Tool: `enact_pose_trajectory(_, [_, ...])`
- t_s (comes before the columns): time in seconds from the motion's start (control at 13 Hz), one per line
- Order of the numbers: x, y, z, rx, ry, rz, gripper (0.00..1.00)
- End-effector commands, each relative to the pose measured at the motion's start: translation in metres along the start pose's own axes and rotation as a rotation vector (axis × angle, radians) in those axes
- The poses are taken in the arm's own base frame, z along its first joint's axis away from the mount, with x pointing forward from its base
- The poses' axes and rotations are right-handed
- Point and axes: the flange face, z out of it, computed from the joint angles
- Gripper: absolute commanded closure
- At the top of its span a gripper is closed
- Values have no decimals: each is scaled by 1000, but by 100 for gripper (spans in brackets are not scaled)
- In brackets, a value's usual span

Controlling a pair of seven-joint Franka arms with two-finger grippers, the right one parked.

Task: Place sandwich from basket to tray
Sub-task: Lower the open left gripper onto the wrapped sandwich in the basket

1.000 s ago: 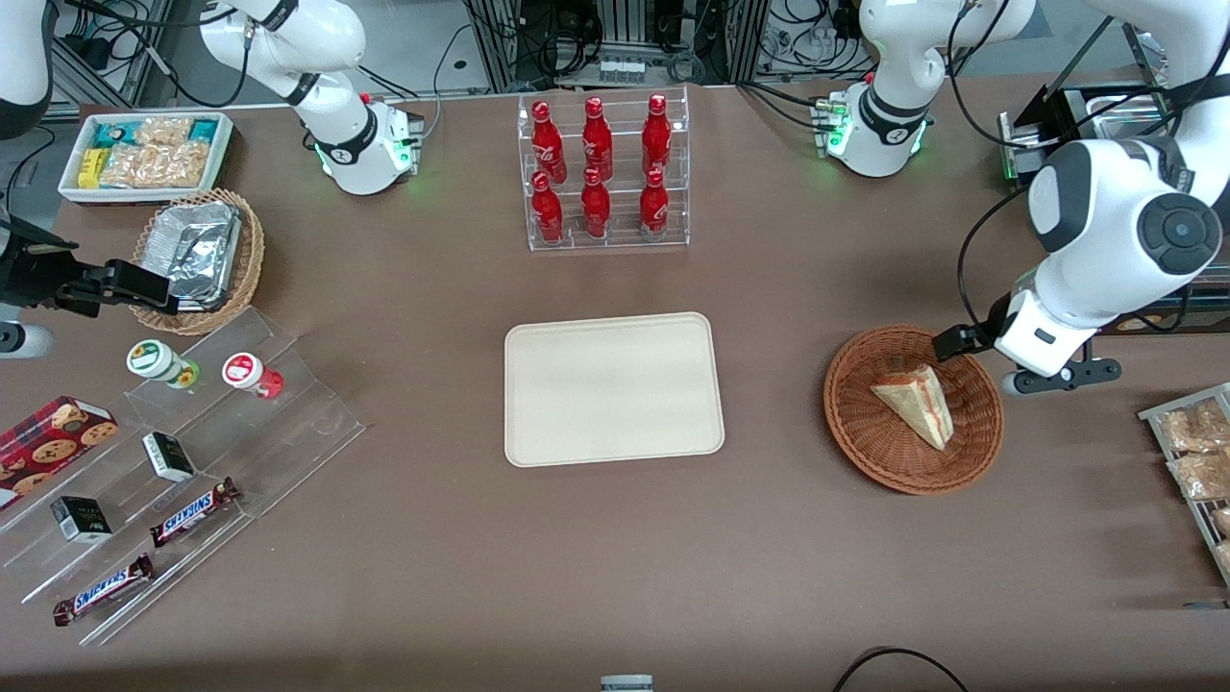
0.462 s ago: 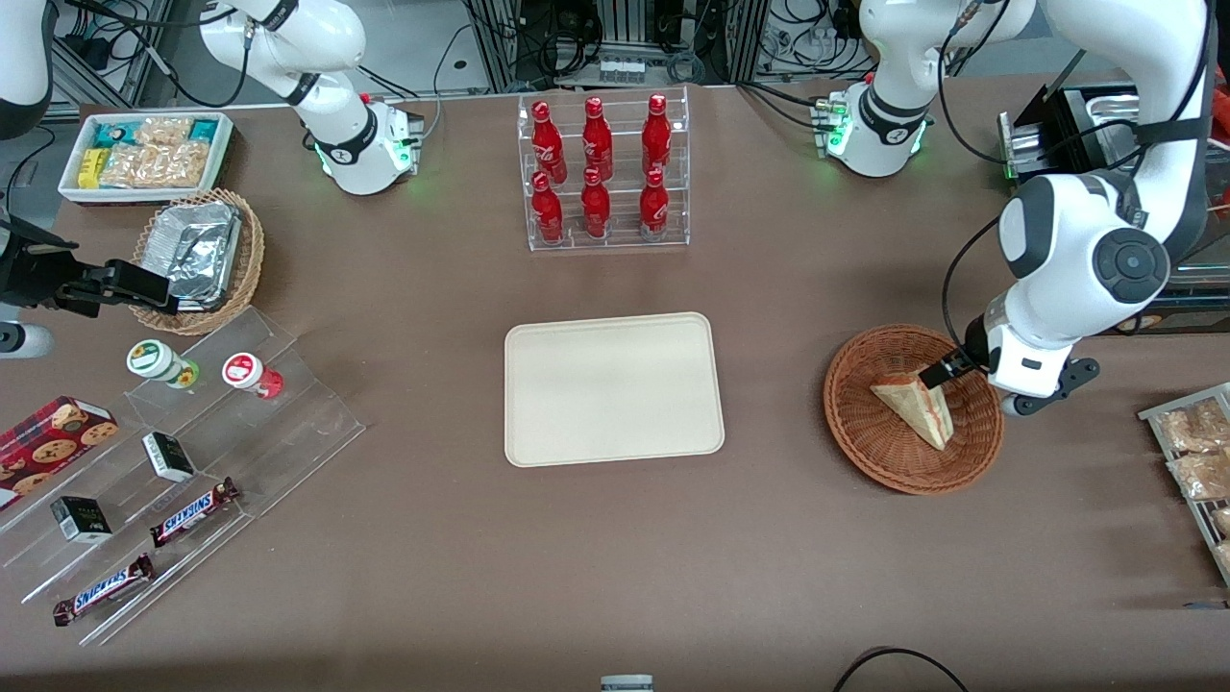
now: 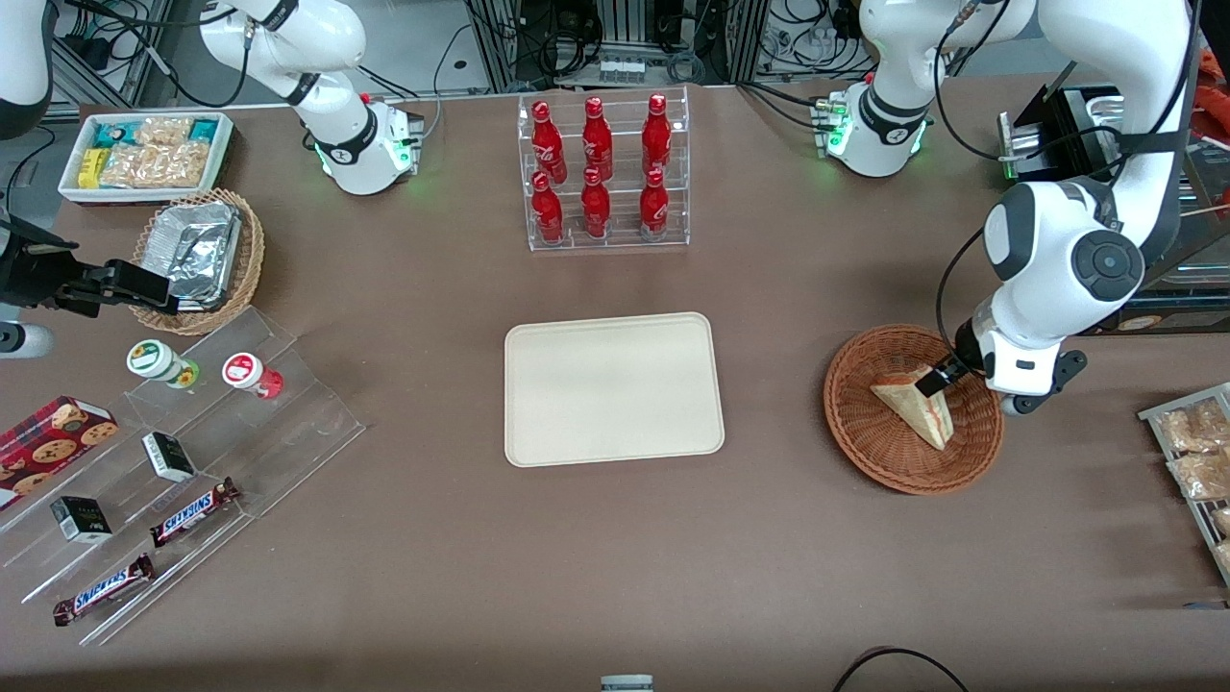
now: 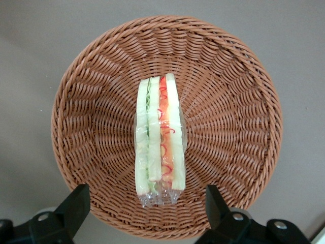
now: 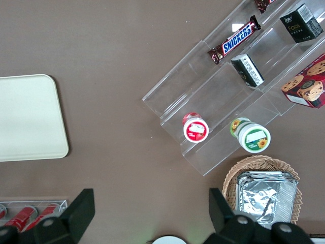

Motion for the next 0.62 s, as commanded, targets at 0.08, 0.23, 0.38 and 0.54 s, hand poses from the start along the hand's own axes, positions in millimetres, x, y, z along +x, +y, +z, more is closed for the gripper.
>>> enact_pose_trajectory(0.08, [-1, 5, 15, -15, 14, -55, 0])
enact_pose_trajectory(0.23, [-3, 11, 24, -20, 17, -49, 0])
enact_pose_trajectory(0.38, [-2, 12, 31, -19, 16, -47, 0])
enact_pose_trajectory(0.54, [-1, 13, 40, -19, 16, -48, 0])
